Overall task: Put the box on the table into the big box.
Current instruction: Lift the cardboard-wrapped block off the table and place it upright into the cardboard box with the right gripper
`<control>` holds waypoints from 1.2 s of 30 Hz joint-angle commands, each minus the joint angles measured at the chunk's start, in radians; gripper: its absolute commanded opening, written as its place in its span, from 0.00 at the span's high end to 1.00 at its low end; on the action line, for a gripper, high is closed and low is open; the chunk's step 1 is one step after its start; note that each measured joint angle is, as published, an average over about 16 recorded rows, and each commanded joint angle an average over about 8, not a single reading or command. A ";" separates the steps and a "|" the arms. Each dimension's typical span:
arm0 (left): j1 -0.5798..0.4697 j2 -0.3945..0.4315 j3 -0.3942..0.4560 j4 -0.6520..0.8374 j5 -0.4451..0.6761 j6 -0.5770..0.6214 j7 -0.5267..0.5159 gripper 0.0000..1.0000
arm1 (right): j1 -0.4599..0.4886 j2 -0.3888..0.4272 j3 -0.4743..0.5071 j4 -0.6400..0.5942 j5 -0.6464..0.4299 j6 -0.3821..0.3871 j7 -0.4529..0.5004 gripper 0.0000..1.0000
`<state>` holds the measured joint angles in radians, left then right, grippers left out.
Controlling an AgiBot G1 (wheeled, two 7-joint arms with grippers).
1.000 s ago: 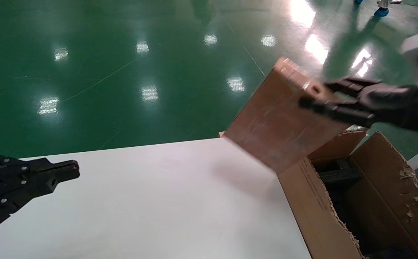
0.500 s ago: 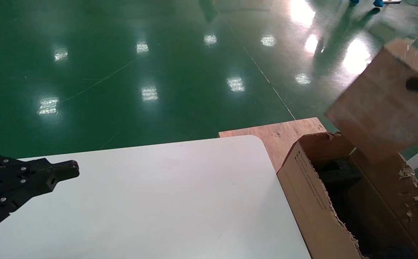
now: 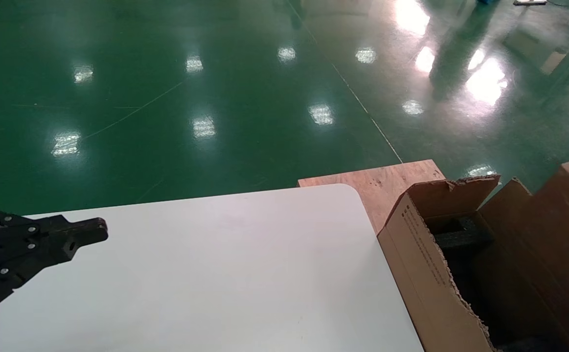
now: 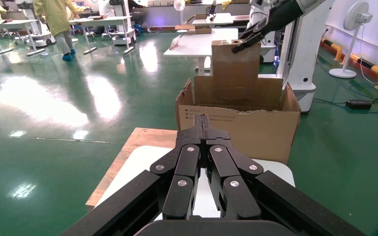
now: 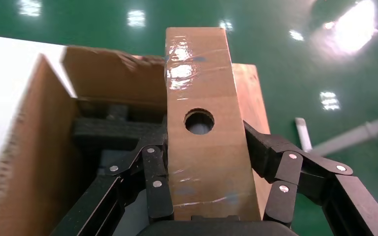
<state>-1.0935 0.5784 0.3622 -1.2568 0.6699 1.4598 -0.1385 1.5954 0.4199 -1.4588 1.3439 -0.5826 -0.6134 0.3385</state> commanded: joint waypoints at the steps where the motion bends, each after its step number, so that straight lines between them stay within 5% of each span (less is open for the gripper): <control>1: 0.000 0.000 0.000 0.000 0.000 0.000 0.000 1.00 | 0.023 0.008 -0.060 0.004 0.016 0.046 -0.015 1.00; 10: 0.000 0.000 0.000 0.000 0.000 0.000 0.000 1.00 | 0.252 0.046 -0.272 0.009 0.105 0.135 -0.173 1.00; 21: 0.000 0.000 0.000 0.000 0.000 0.000 0.000 1.00 | 0.522 0.064 -0.489 0.004 0.188 0.114 -0.341 1.00; 36: 0.000 0.000 0.000 0.000 0.000 0.000 0.000 1.00 | 0.620 0.105 -0.623 -0.008 0.213 0.113 -0.406 1.00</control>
<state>-1.0935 0.5783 0.3625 -1.2568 0.6697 1.4597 -0.1383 2.2125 0.5235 -2.0777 1.3371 -0.3691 -0.5037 -0.0647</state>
